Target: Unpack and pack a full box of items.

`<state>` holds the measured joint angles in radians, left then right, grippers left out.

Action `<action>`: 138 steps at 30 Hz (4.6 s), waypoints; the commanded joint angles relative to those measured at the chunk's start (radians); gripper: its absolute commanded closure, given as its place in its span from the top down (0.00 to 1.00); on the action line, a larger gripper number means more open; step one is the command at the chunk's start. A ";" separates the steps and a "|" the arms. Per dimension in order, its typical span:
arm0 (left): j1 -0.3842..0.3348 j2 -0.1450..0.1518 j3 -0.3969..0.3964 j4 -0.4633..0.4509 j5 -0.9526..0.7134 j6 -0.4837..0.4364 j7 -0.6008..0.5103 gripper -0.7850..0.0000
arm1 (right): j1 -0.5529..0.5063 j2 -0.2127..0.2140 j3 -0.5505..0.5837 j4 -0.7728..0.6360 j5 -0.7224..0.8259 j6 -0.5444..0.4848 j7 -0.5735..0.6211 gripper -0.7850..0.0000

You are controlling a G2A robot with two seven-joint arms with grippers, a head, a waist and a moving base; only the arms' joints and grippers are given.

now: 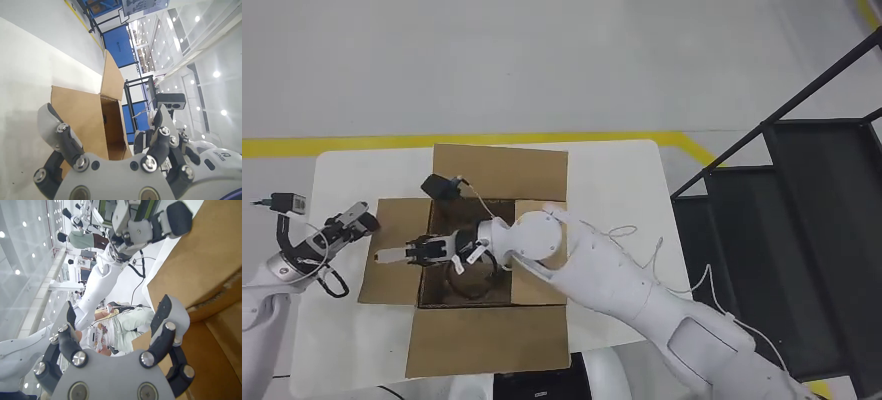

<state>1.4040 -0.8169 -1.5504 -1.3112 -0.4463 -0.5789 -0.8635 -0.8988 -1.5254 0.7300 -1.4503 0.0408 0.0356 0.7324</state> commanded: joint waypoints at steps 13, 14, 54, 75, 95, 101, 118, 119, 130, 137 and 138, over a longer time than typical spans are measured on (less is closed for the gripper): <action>-0.056 -0.045 0.193 0.003 0.115 0.056 0.073 1.00 | -0.455 0.142 0.451 -0.460 -0.122 0.125 0.071 1.00; -0.057 -0.045 0.197 0.002 0.121 0.060 0.065 1.00 | -0.467 0.145 0.460 -0.475 -0.126 0.128 0.070 1.00; -0.030 -0.009 -0.108 -0.445 0.003 0.095 -0.158 1.00 | -0.647 0.220 0.652 -0.676 -0.160 0.214 0.047 1.00; -0.501 -0.146 0.683 -0.280 0.347 0.189 -0.193 1.00 | -0.951 0.245 0.889 -0.782 -0.037 0.178 -0.098 1.00; -0.634 -0.294 0.910 -0.083 0.217 0.092 -0.049 1.00 | -1.034 0.268 0.956 -0.762 0.113 -0.030 0.071 1.00; -0.664 -0.328 0.925 -0.104 0.125 0.057 -0.032 1.00 | -1.087 0.277 0.999 -0.790 0.207 -0.138 0.171 1.00; -0.752 -0.504 1.101 0.106 -0.145 -0.091 -0.067 1.00 | -1.118 0.301 0.967 -0.785 0.292 -0.196 0.343 1.00; -0.754 -0.513 1.105 0.124 -0.158 -0.098 -0.076 1.00 | -1.114 0.303 0.968 -0.783 0.295 -0.191 0.346 1.00; -0.757 -0.483 0.936 0.203 -0.028 -0.150 0.014 1.00 | -1.024 0.317 0.930 -0.715 0.334 -0.145 0.380 1.00; -0.647 -0.377 0.748 0.057 0.136 0.010 -0.115 1.00 | -0.936 0.332 0.882 -0.645 0.300 -0.052 0.460 1.00; -0.626 -0.362 0.725 0.031 0.172 0.049 -0.142 1.00 | -0.925 0.334 0.872 -0.641 0.293 -0.042 0.465 1.00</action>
<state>0.7520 -1.1960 -0.7968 -1.2505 -0.3133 -0.5765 -0.9774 -1.8348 -1.1930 1.6107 -2.0955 0.3421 -0.0171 1.1937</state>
